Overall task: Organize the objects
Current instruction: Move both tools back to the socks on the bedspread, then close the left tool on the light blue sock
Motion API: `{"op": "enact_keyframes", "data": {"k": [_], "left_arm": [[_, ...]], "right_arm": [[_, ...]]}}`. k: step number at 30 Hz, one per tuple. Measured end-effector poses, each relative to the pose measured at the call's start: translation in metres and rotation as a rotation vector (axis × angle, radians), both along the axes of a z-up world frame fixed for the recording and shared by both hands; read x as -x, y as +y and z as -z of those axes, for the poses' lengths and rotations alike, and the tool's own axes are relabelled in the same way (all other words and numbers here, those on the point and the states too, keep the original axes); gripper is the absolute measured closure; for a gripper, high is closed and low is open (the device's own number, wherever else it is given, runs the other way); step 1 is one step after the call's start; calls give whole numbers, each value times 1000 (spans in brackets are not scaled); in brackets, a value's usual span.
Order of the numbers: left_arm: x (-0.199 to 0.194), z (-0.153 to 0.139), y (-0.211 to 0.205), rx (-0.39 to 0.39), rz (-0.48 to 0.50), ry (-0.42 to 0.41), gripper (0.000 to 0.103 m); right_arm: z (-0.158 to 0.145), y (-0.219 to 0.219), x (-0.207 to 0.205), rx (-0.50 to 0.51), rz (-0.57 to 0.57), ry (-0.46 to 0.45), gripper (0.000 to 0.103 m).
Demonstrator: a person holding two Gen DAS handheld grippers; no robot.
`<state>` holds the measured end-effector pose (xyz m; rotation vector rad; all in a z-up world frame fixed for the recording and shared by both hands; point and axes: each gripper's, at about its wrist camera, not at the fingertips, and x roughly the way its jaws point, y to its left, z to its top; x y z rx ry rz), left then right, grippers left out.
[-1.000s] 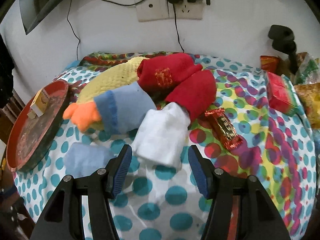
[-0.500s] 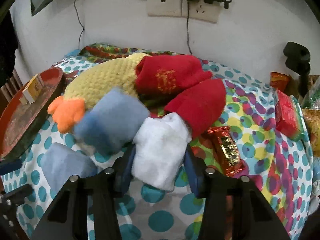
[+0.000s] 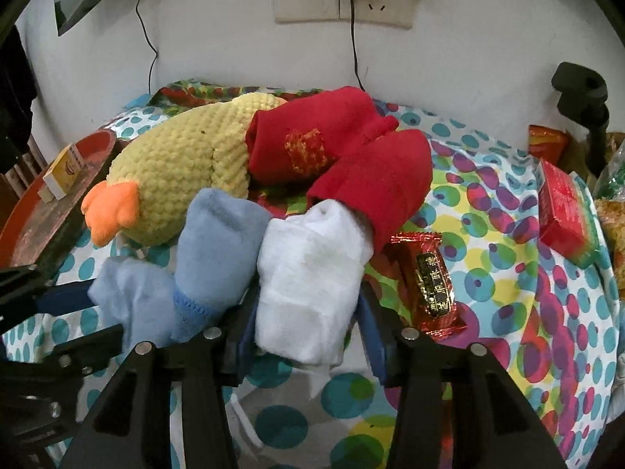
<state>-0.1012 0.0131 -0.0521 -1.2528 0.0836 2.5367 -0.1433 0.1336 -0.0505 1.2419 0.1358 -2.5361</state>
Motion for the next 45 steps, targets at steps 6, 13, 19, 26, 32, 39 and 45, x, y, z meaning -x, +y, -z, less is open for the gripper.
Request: {"op": "enact_keyframes", "data": {"k": [6, 13, 19, 26, 32, 39, 45], "left_arm": [[-1, 3, 8, -5, 7, 58, 66], [2, 6, 3, -25, -46, 39, 47], [5, 11, -10, -84, -100, 1, 36], [1, 9, -2, -20, -105, 32, 35], [0, 7, -3, -15, -112, 47, 39], [-8, -1, -2, 4, -123, 108, 61], [-9, -3, 2, 9, -98, 118, 83]], "right_arm": [[1, 0, -1, -11, -4, 1, 56], [1, -1, 0, -21, 3, 3, 53], [1, -1, 0, -24, 10, 2, 50], [0, 0, 2, -25, 26, -4, 40], [-2, 3, 3, -15, 35, -6, 37], [-10, 14, -1, 69, 28, 20, 44], [-12, 5, -5, 48, -4, 38, 62]]}}
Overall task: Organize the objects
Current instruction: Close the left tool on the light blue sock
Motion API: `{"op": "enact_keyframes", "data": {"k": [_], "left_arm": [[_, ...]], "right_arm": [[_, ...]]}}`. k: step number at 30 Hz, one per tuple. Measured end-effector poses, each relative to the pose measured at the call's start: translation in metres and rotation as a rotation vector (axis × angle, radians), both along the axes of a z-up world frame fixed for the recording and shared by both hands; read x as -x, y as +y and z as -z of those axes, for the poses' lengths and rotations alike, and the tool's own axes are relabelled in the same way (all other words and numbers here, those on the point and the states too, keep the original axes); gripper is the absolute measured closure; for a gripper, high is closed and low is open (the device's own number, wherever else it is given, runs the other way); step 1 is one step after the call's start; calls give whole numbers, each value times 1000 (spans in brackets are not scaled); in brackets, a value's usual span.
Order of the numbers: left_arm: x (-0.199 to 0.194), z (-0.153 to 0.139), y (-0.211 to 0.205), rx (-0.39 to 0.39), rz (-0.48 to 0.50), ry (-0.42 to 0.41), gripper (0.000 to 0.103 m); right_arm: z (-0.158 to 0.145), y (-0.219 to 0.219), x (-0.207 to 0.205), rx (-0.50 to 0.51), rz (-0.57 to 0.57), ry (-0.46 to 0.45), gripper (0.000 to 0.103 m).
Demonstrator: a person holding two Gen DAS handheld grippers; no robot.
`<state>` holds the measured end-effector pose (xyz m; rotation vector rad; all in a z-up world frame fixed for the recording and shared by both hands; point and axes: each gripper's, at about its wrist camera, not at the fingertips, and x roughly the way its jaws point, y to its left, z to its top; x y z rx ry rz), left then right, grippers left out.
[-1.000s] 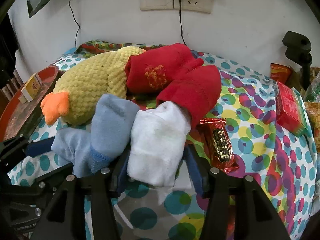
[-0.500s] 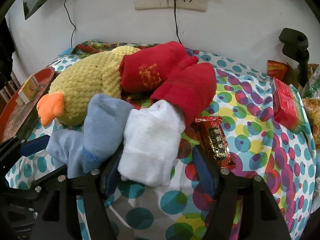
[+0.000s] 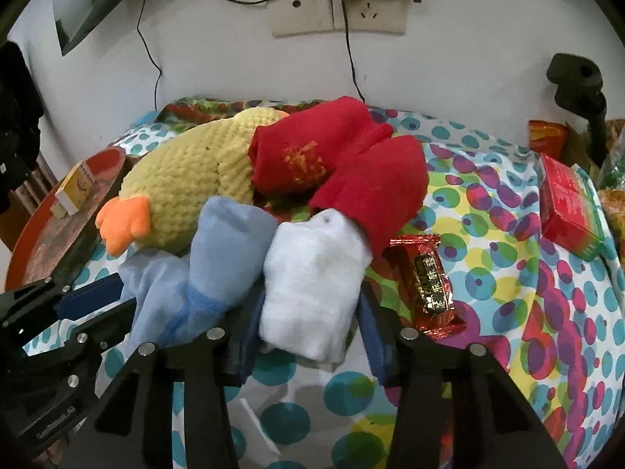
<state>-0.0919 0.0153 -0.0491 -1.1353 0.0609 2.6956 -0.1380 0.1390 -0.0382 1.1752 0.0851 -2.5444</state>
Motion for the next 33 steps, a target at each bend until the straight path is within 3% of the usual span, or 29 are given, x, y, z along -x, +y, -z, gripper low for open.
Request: {"op": "enact_keyframes", "data": {"k": [3, 8, 9, 11, 13, 16, 18, 25, 31, 33], "left_arm": [[-1, -1, -1, -18, 6, 4, 84], [-7, 0, -9, -124, 30, -55, 83], [-9, -3, -12, -149, 32, -58, 79], [-11, -8, -13, -193, 59, -69, 56], [-13, -16, -10, -201, 73, -64, 45], [-14, -25, 1, -142, 102, -28, 40], [-8, -23, 7, -78, 85, -24, 38], [16, 2, 5, -90, 82, -117, 38], [19, 5, 9, -102, 82, -113, 38], [19, 5, 11, -84, 79, -110, 44]], "right_arm": [[-2, 1, -3, -2, 8, 24, 62], [0, 3, 0, 3, 16, 11, 62], [0, 3, -1, 3, 15, 9, 61], [1, 3, 1, 3, 15, 1, 61], [1, 5, 1, 13, 16, 1, 60], [2, 7, 2, 27, 20, -8, 60], [2, 8, 2, 35, 21, -12, 60], [1, 8, 3, 38, 18, -11, 60], [1, 5, 3, 28, 19, -7, 61], [1, 5, 3, 29, 19, -7, 61]]}}
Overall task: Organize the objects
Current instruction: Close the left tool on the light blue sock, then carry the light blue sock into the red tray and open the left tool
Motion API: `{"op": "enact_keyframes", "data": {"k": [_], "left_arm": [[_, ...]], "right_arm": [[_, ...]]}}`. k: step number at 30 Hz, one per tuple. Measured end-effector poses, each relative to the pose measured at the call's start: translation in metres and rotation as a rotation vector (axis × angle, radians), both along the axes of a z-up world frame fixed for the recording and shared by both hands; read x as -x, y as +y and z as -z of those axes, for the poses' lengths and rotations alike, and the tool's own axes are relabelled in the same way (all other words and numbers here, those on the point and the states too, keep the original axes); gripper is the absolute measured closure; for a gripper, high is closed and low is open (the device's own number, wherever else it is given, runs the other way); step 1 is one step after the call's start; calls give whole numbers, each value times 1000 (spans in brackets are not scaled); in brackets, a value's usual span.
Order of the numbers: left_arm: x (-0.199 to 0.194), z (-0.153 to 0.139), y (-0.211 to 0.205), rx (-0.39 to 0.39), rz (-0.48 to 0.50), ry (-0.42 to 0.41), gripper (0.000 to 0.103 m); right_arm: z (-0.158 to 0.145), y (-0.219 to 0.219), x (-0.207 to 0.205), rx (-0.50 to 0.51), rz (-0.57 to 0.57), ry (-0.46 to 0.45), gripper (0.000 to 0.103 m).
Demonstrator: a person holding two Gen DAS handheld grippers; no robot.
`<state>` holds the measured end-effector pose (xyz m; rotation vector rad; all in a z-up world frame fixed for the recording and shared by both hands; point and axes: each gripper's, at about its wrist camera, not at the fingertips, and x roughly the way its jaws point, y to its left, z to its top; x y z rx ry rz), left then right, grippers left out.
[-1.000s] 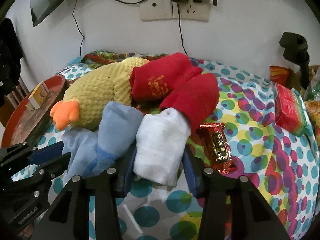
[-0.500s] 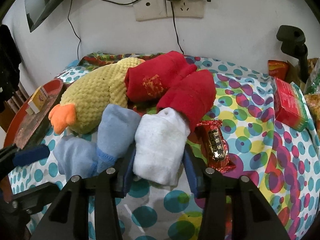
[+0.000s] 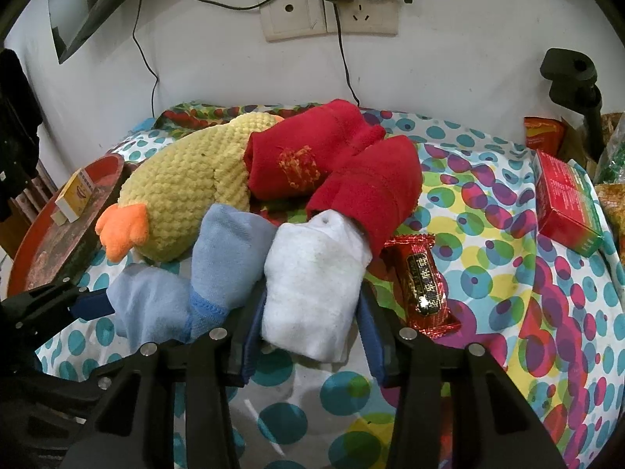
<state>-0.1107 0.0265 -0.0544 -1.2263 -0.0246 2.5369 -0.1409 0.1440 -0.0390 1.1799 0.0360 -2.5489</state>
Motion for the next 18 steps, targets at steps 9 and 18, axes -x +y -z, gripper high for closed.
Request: {"op": "enact_keyframes", "data": {"k": [9, 18], "left_arm": [[-13, -12, 1, 56, -9, 24, 65], [-34, -32, -16, 48, -44, 25, 65]], "right_arm": [[0, 0, 0, -4, 0, 4, 61], [0, 2, 0, 5, 3, -3, 61]]}}
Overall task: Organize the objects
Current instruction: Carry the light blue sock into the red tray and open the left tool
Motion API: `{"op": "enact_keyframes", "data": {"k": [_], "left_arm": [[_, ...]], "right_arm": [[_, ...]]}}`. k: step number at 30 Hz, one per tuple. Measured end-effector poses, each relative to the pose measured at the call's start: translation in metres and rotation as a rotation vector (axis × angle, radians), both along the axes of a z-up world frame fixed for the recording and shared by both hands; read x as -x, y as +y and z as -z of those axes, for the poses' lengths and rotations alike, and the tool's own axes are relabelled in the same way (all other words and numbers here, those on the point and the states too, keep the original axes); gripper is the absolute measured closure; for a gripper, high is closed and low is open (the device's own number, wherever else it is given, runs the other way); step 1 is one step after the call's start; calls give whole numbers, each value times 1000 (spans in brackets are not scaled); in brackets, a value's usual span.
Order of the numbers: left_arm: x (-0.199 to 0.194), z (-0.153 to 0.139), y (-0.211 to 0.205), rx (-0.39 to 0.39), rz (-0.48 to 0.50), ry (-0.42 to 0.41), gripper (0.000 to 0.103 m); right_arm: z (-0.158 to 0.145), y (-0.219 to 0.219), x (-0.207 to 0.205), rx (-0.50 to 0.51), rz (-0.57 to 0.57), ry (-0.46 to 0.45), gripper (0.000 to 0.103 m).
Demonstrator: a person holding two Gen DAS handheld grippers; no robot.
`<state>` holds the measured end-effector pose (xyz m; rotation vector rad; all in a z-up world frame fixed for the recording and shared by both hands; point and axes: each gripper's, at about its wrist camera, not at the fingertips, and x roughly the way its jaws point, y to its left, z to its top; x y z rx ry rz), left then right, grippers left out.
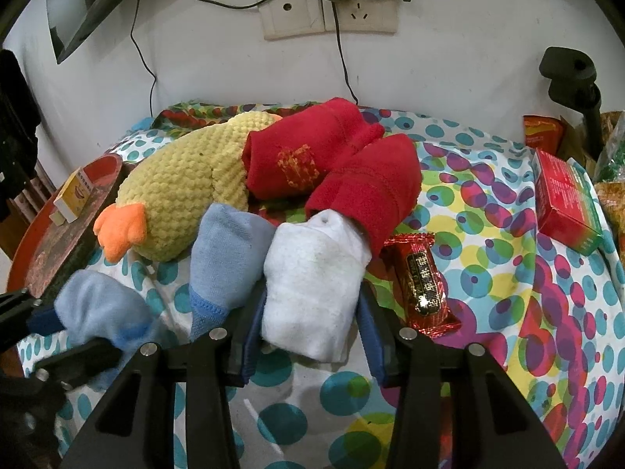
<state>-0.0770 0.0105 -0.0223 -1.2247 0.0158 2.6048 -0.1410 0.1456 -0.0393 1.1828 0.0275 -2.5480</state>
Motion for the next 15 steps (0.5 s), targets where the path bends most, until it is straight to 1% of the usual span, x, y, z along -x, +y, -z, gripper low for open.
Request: {"op": "enact_keyframes", "data": {"k": [4, 8, 12, 15], "left_arm": [[-10, -12, -18, 34, -53, 13, 65], [-25, -27, -46, 62, -107, 33, 65], [-34, -36, -87, 83, -185, 33, 65], [-37, -37, -117, 93, -242, 25, 65]], "right_arm": [[1, 4, -1, 29, 0, 1, 61], [2, 6, -3, 43, 12, 4, 61], [3, 4, -2, 30, 12, 1, 61], [4, 4, -1, 32, 14, -6, 61]]}}
